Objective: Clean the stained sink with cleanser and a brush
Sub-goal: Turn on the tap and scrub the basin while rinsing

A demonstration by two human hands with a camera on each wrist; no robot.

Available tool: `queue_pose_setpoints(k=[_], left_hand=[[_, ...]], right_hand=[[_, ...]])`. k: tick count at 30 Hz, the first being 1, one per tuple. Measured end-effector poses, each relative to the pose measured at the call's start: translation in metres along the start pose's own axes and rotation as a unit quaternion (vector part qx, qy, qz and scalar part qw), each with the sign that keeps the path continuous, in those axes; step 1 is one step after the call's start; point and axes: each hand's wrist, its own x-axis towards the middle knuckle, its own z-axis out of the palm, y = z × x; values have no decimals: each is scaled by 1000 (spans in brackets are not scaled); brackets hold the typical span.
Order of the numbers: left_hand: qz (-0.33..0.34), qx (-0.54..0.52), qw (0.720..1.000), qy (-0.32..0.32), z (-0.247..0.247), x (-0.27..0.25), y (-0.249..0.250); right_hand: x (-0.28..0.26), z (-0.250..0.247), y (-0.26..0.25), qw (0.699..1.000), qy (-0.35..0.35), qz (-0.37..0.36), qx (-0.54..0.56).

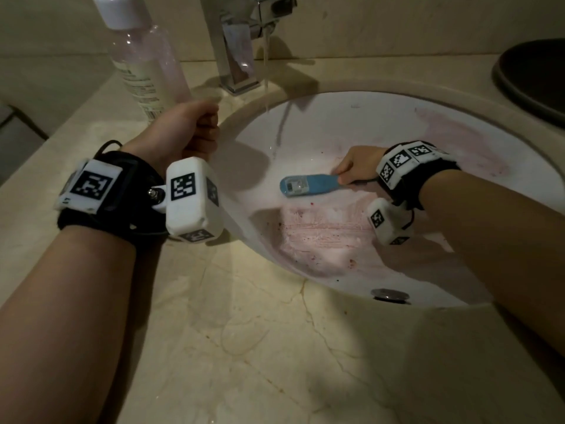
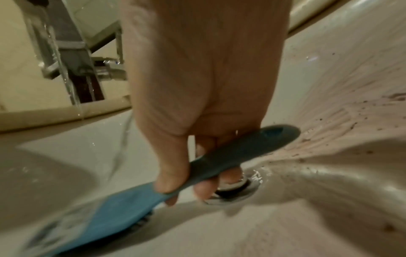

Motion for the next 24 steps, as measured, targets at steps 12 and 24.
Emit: queue_pose_setpoints(k=[12, 24], left_hand=[[2, 14, 1000, 11, 1, 0, 2], [8, 25, 1000, 9, 1, 1, 1]], right_hand=[[-7, -28, 34, 970, 224, 73, -65], [-9, -27, 17, 937, 224, 103, -247]])
